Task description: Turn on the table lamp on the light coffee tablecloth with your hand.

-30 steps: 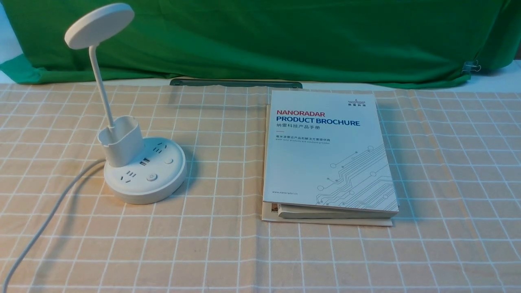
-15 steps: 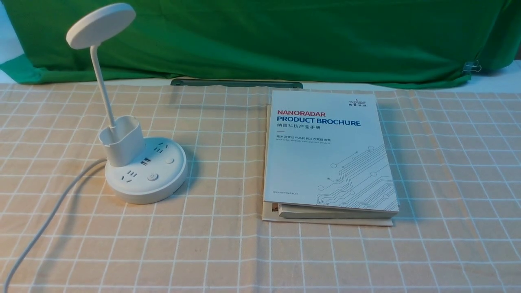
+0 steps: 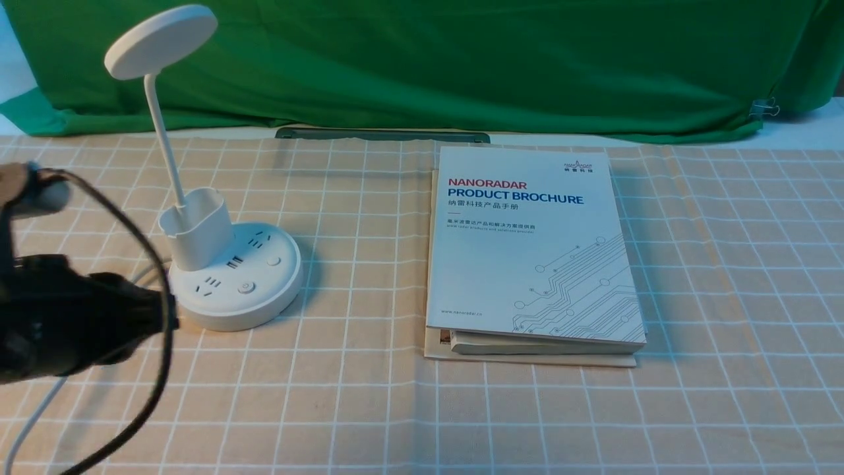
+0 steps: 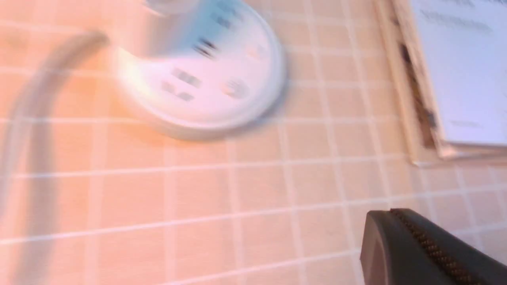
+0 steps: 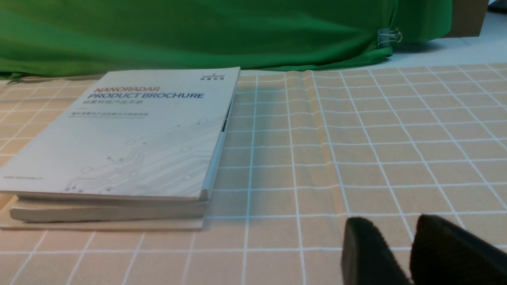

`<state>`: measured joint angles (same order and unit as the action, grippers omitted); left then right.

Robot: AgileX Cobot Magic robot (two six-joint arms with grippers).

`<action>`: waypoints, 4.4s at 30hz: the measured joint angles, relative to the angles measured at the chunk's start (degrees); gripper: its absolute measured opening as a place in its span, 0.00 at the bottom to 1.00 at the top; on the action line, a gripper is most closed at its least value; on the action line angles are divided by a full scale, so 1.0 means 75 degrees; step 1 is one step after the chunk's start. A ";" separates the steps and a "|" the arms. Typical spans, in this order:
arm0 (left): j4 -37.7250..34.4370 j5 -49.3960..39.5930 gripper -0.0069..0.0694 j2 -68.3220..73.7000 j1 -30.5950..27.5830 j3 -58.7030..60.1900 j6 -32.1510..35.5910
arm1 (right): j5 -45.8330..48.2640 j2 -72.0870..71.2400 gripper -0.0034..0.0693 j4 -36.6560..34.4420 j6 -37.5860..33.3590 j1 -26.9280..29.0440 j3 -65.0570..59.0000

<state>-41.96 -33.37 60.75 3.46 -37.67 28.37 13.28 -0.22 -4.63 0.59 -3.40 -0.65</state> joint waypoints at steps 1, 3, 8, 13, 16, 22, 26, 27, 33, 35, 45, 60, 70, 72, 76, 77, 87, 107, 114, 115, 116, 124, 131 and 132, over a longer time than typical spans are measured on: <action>-0.0134 -0.0084 0.09 0.0341 0.0077 -0.0132 0.0105 | 0.0000 0.0000 0.37 0.0000 0.0000 0.0000 0.0000; -0.0227 -0.0146 0.09 0.1147 0.0469 -0.0572 0.0191 | 0.0000 0.0000 0.37 0.0000 0.0000 0.0000 0.0000; 0.2081 0.0853 0.09 0.2716 0.2123 -0.1455 -0.1605 | 0.0000 0.0000 0.37 0.0000 0.0000 0.0000 0.0000; 0.5975 0.1041 0.09 0.4123 0.2650 -0.2614 -0.5385 | 0.0000 0.0000 0.37 0.0000 0.0000 0.0000 0.0000; 0.6688 0.1009 0.09 0.4728 0.2591 -0.3075 -0.6058 | 0.0000 0.0000 0.37 0.0000 0.0000 0.0000 0.0000; 0.7037 0.1225 0.09 0.5382 0.2317 -0.3508 -0.6472 | 0.0000 0.0000 0.37 0.0000 0.0000 0.0000 0.0000; 0.7081 0.1556 0.09 0.5593 0.1869 -0.3550 -0.6907 | 0.0000 0.0000 0.37 0.0000 0.0000 0.0000 0.0000; 0.7061 0.1656 0.09 0.5613 0.1800 -0.3556 -0.6957 | 0.0000 0.0000 0.37 0.0000 0.0000 0.0000 0.0000; 0.7006 0.2378 0.09 0.5620 0.1710 -0.3556 -0.6990 | 0.0000 0.0000 0.37 0.0000 0.0000 0.0000 0.0000; 0.7006 0.2471 0.09 0.5638 0.1710 -0.3556 -0.6990 | 0.0000 0.0000 0.37 0.0000 0.0000 0.0000 0.0000; 0.6997 0.2323 0.09 0.6010 0.1710 -0.3556 -0.6973 | 0.0000 0.0000 0.37 0.0000 0.0000 0.0000 0.0000; 0.6538 0.2219 0.09 0.6092 0.1710 -0.3556 -0.6973 | 0.0000 0.0000 0.37 0.0000 0.0000 0.0000 0.0000; 0.6463 0.2178 0.09 0.6287 0.1710 -0.3651 -0.6965 | 0.0000 0.0000 0.37 0.0000 0.0000 0.0000 0.0000; 0.6457 0.2207 0.09 0.6338 0.1710 -0.3662 -0.6923 | 0.0000 0.0000 0.37 0.0000 0.0000 0.0000 0.0000; 0.6331 0.2368 0.09 0.6662 0.1710 -0.3825 -0.6362 | 0.0000 0.0000 0.37 0.0000 0.0000 0.0000 0.0000; 0.6322 0.2382 0.09 0.6683 0.1710 -0.3845 -0.6313 | 0.0000 0.0000 0.37 0.0000 0.0000 0.0000 0.0000; 0.5975 0.1835 0.09 0.5955 0.1710 -0.3619 -0.5927 | 0.0000 0.0000 0.37 0.0000 0.0000 0.0000 0.0000; 0.1544 0.3706 0.09 0.2362 0.5078 -0.0584 -0.0906 | 0.0000 0.0000 0.38 0.0000 0.0000 0.0000 0.0000; 0.2027 0.5401 0.09 -0.0003 0.6349 0.0321 -0.0647 | 0.0000 0.0000 0.38 0.0000 0.0000 0.0000 0.0000; 0.2188 0.5331 0.09 -0.0249 0.6373 0.0349 -0.0604 | 0.0000 0.0000 0.38 0.0000 0.0000 0.0000 0.0000; 0.2312 0.5218 0.09 -0.0474 0.6371 0.0368 -0.0586 | 0.0000 0.0000 0.38 0.0000 0.0000 0.0000 0.0000; 0.2547 0.4931 0.09 -0.1280 0.6423 0.0416 -0.0561 | 0.0000 0.0000 0.38 0.0000 0.0000 0.0000 0.0000; 0.2956 0.4926 0.09 -0.1280 0.6397 0.0416 -0.0382 | 0.0000 0.0000 0.38 0.0000 0.0000 0.0000 0.0000; 0.2974 0.4933 0.09 -0.1280 0.6377 0.0416 -0.0374 | 0.0000 0.0000 0.38 0.0000 0.0000 0.0000 0.0000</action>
<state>-19.65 3.62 51.15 51.29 -34.55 25.56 13.28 -0.22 -4.63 0.59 -3.40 -0.65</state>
